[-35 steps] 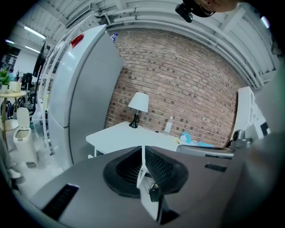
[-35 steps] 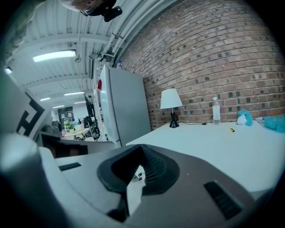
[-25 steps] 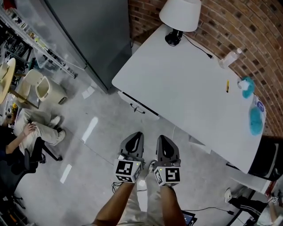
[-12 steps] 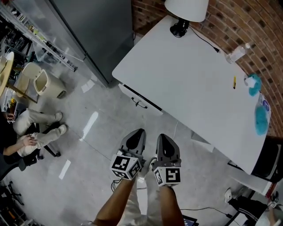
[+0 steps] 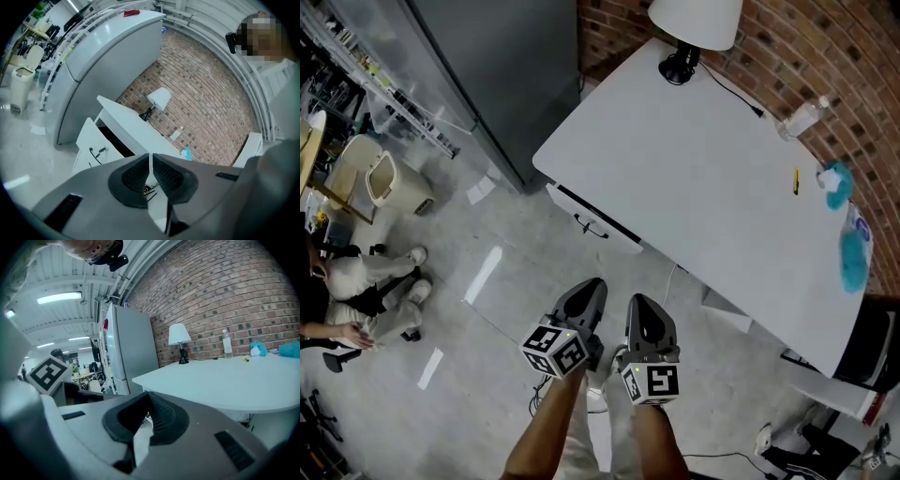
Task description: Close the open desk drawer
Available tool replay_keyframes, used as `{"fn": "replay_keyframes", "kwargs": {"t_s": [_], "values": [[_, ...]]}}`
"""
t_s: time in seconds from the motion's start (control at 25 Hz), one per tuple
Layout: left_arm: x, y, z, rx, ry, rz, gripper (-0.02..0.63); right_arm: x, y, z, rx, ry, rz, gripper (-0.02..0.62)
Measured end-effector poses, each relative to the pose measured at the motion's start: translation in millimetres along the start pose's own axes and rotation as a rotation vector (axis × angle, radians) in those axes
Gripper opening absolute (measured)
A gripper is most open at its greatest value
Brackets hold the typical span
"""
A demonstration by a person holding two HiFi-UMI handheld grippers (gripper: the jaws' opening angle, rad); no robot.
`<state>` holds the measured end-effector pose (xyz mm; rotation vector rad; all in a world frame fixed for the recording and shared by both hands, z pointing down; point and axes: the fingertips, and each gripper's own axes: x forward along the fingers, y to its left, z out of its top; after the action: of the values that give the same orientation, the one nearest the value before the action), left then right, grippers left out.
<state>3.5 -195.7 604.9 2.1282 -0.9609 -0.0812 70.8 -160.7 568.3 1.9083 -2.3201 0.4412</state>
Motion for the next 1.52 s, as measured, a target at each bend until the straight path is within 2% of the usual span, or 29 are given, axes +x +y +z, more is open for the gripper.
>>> {"fn": "replay_keyframes", "kwargs": {"t_s": [0.08, 0.28, 0.36, 0.64, 0.72, 0.84, 1.0, 1.36, 1.52], "values": [[3, 6, -3, -0.059, -0.012, -0.016, 0.009, -1, 0, -4, 0.000, 0.007, -0.001, 0.002], [12, 24, -11, -0.136, -0.024, -0.031, 0.009, -3, 3, -14, 0.003, 0.011, 0.014, 0.002], [16, 30, -14, -0.205, -0.041, -0.045, 0.009, -4, 2, -17, -0.002, 0.011, 0.018, 0.002], [26, 66, -29, -0.612, -0.146, -0.102, 0.009, -4, -2, -29, -0.011, 0.030, 0.025, 0.002], [32, 73, -32, -0.727, -0.181, -0.141, 0.009, -2, -3, -29, -0.007, 0.032, 0.025, 0.002], [41, 85, -36, -0.839, -0.222, -0.196, 0.021, -3, -3, -31, -0.006, 0.034, 0.030, 0.002], [52, 99, -40, -0.892, -0.243, -0.219, 0.039, -3, -5, -33, -0.007, 0.035, 0.034, 0.002], [87, 130, -55, -0.907, -0.224, -0.233, 0.060, -6, -4, -48, 0.011, 0.046, 0.027, 0.002], [106, 148, -67, -0.919, -0.213, -0.211, 0.060, -9, -3, -55, 0.013, 0.057, 0.030, 0.002]]}}
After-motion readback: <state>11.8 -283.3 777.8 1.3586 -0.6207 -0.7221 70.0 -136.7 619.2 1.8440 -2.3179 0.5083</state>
